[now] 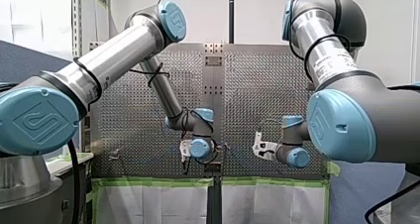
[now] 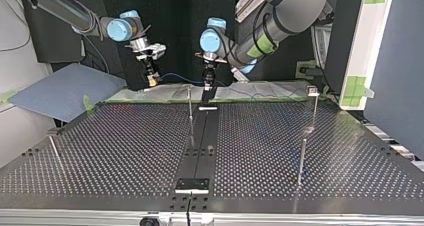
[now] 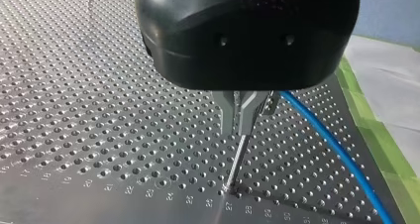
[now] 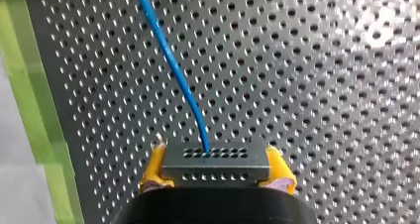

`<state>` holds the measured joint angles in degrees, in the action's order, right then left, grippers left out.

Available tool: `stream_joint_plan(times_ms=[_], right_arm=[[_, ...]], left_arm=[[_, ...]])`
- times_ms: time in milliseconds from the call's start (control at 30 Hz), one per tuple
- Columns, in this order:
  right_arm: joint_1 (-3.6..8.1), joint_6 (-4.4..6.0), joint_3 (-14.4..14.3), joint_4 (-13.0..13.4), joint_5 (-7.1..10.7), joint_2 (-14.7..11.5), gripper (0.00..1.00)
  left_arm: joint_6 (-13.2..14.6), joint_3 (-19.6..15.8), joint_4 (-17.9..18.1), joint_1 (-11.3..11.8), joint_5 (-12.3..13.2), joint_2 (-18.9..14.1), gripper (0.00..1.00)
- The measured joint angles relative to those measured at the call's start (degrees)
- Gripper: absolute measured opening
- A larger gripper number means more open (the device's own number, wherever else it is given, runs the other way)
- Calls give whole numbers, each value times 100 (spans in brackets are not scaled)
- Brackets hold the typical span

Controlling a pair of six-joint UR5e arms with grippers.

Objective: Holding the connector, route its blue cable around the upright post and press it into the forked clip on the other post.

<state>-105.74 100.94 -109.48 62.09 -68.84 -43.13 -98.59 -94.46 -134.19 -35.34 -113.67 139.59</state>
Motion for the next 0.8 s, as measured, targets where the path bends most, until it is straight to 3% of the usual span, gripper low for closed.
stream_joint_plan(times_ms=[200, 467, 800], right_arm=[[48, -5, 0, -11, -180, 0, 0], [73, -41, 0, -19, -199, 0, 0], [128, -51, 0, -39, -280, 0, 0]], left_arm=[[105, 0, 136, -62, -142, 5, 0], [69, 17, 297, -114, -174, 18, 0], [-91, 182, 200, -125, -85, 207, 0]])
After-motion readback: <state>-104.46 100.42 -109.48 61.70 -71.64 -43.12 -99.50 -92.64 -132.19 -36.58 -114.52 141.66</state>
